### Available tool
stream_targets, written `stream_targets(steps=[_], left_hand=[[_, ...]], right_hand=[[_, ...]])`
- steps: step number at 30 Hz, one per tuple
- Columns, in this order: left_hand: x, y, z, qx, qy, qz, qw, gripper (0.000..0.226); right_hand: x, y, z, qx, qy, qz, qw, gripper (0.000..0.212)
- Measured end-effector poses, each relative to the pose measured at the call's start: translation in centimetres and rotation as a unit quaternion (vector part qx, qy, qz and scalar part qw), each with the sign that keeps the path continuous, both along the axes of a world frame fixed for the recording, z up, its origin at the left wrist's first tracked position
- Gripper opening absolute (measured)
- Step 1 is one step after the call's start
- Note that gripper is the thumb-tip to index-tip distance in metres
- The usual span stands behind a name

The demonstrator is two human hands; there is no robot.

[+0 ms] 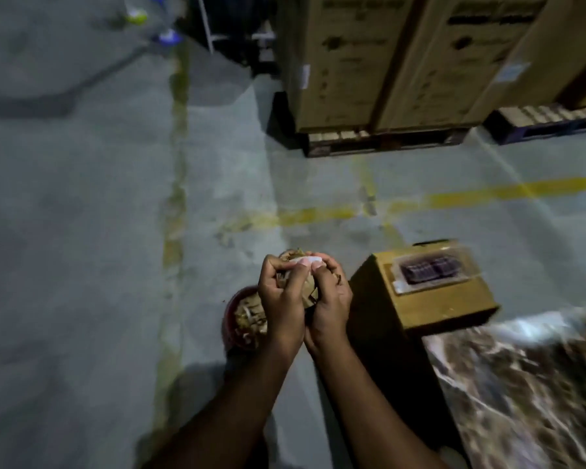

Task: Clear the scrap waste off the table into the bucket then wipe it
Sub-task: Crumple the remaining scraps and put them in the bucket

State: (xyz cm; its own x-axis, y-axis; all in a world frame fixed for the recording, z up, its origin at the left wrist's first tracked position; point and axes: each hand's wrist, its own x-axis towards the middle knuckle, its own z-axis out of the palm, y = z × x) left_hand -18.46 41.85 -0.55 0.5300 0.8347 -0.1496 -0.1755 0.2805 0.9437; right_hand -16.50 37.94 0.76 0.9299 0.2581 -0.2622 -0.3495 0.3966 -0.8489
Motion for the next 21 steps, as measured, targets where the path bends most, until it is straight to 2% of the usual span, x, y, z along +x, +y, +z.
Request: stream_targets(steps=[5,8,12,16,19,21], left_hand=[[1.9,9.0,-8.3,0.011,0.073,0.048,0.996,0.023],[3.1,12.4,-15.9,-0.001,0.087,0.07,0.994,0.029],[3.8,15.4,-29.7,-0.001,0.13,0.092,0.987,0.02],[3.0,16.7,-42.2,-0.028,0.148,0.112,0.982,0.014],[2.6,17.1,-49.7,-0.046,0.175,0.118,0.976,0.026],[2.2,17.2,-53.5,-0.038,0.188,0.101,0.976,0.028]], right_hand=[[2.1,9.2,-8.9,-0.017,0.039,0.033,0.999,0.013],[3.8,12.4,-16.7,-0.048,0.046,0.057,0.996,0.015],[5.1,15.2,-30.0,-0.103,0.058,0.087,0.989,0.019],[5.2,16.5,-42.0,-0.164,0.053,0.134,0.976,0.043],[5.3,16.4,-49.8,-0.177,0.016,0.157,0.971,0.025],[5.5,16.4,-53.7,-0.193,-0.002,0.186,0.963,0.028]])
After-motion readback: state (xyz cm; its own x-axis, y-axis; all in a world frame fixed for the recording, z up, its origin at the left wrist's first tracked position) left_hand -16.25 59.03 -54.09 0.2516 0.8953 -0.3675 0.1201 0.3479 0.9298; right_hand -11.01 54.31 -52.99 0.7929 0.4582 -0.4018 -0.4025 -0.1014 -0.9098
